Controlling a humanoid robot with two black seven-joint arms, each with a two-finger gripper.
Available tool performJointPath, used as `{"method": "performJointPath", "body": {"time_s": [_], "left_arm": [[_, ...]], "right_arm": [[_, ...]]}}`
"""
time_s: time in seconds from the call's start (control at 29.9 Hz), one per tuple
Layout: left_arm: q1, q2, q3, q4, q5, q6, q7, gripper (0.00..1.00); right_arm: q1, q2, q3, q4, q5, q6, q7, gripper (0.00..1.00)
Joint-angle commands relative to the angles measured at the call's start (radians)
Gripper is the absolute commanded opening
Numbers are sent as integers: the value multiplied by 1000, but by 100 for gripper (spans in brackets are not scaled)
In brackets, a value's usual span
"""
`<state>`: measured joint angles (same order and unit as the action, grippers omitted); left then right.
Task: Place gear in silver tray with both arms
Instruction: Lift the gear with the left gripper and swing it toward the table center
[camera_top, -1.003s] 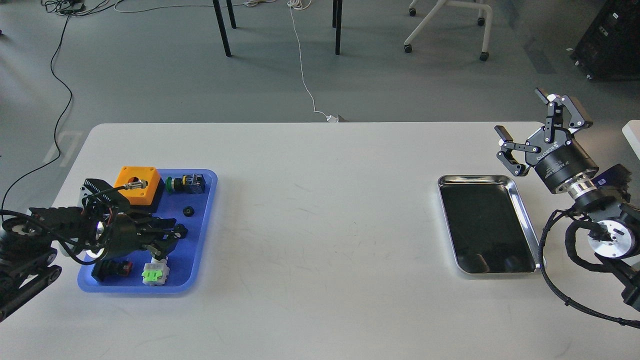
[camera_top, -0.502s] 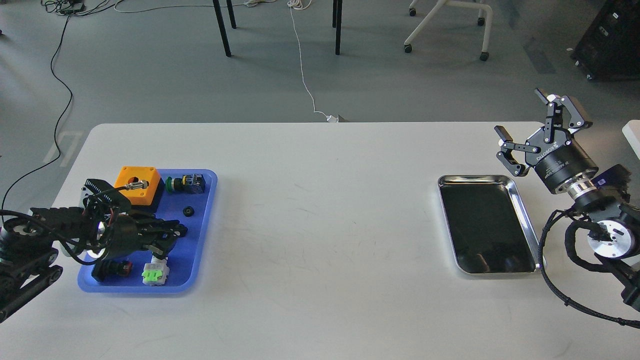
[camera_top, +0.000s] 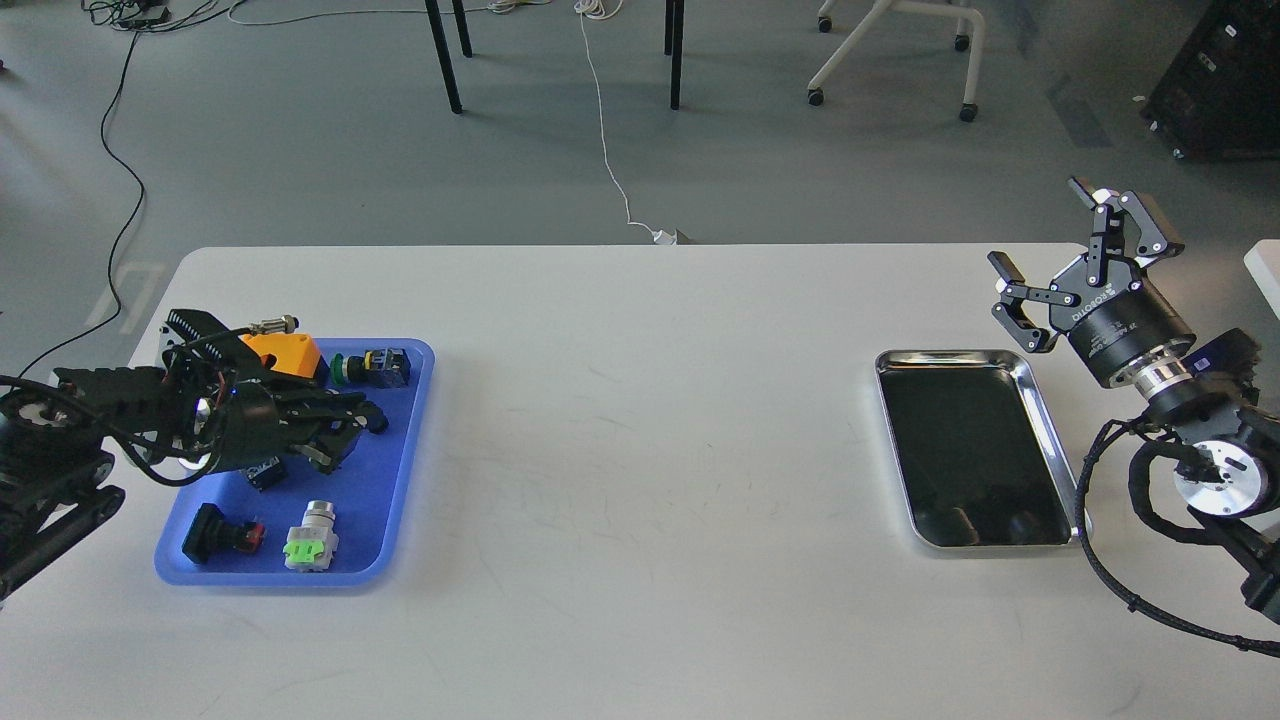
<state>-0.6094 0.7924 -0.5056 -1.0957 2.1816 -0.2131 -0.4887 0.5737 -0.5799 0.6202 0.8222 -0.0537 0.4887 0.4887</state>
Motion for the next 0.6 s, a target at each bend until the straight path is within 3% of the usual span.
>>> {"method": "performJointPath", "body": {"time_s": [0.0, 0.17, 0.33, 0.57], "left_arm": [[-24, 18, -1, -70, 0, -9, 0, 19], [-73, 11, -1, -185, 0, -83, 0, 19], [-142, -37, 12, -222, 0, -143, 0, 19], [-335, -186, 215, -179, 0, -169, 0, 19]], "right_arm": [[0, 0, 4, 0, 0, 0, 0, 99], [0, -1, 6, 0, 0, 0, 0, 99], [2, -1, 12, -1, 0, 0, 0, 99], [2, -8, 15, -3, 0, 0, 0, 99]]}}
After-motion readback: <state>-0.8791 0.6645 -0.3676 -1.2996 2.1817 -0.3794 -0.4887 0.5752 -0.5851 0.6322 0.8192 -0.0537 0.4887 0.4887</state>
